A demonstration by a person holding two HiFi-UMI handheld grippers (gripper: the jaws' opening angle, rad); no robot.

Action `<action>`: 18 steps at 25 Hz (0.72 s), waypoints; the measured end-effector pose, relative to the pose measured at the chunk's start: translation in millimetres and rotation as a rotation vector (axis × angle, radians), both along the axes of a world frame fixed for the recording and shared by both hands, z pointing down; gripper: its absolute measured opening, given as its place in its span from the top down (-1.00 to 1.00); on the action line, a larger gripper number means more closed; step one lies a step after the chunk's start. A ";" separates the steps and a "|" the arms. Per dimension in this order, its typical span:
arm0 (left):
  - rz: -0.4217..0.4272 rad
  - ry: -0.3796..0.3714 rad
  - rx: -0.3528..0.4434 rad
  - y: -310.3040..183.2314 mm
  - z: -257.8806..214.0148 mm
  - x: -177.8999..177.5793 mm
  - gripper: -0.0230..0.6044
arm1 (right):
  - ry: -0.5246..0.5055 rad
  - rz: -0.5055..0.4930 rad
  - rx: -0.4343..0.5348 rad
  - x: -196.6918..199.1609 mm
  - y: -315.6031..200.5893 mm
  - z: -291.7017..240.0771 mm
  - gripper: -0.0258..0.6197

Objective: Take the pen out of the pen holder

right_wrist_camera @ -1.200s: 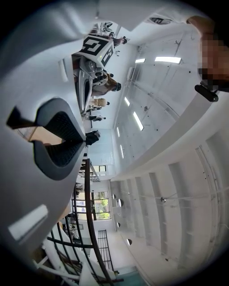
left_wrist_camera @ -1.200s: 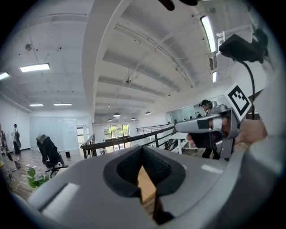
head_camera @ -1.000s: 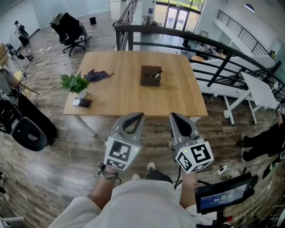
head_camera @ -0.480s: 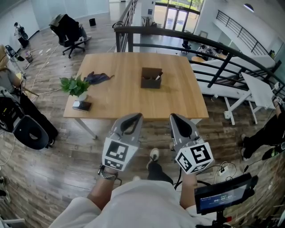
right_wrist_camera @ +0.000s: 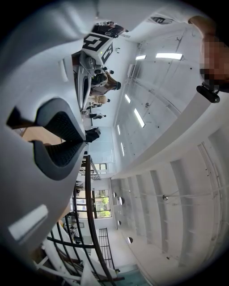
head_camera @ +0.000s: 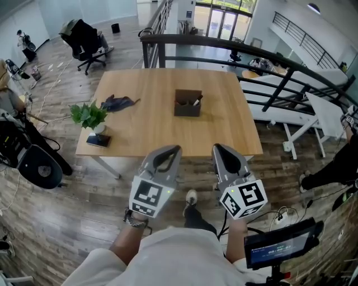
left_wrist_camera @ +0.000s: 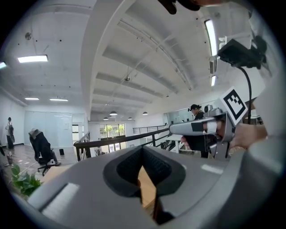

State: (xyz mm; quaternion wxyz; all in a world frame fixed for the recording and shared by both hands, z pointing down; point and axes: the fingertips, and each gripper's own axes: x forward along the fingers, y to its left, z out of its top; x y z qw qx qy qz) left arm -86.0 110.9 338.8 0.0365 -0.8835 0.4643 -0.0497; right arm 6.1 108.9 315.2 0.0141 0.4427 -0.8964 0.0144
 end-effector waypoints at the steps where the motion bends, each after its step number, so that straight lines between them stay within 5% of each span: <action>1: -0.005 0.001 0.003 -6.0 -0.6 0.2 0.93 | 0.005 -0.001 0.001 0.9 -5.5 0.4 0.92; 18: -0.055 -0.011 0.008 -117.3 -10.5 33.7 0.93 | 0.027 -0.038 -0.012 32.1 -111.4 -2.1 0.92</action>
